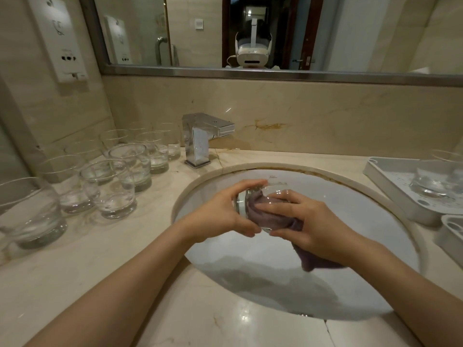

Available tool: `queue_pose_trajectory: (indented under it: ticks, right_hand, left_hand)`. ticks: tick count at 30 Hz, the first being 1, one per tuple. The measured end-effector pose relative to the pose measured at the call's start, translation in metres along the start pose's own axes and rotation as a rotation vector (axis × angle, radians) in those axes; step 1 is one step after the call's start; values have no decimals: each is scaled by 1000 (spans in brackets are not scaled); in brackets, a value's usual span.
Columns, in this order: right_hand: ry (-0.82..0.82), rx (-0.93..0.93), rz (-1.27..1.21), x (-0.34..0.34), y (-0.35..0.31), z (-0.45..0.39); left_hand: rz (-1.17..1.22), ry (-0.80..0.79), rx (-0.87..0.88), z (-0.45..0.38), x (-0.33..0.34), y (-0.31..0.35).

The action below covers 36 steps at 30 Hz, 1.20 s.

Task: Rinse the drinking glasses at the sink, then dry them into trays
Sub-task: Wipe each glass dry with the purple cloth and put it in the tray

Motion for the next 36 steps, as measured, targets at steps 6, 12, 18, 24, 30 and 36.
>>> queue_pose_trajectory:
  ticks: [6,12,18,24,30,36]
  right_hand:
    - [-17,-9,69,2,1,-2]
    - [-195,503,-830,27,22,8]
    - [-117,490,-792,25,21,7]
    - [34,-69,174,1,-5,1]
    - [22,139,-252,-2,8,-3]
    - [-124,485,-913,23,19,5]
  left_hand:
    - [116,-62,-35,1,8,-2]
    - [-610,32,259,4,12,12]
    - [-498,105,303,4,1,22]
    - [146,-10,-27,3,3,0]
    - [-28,57,105,2,3,9]
    - [-669,144,487,11,5,32]
Point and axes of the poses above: each hand's wrist, its own z-axis away from the middle knuckle, its own x-axis out of the palm, y = z × x, the point moved 10 cm from there along -z, towards the middle knuckle
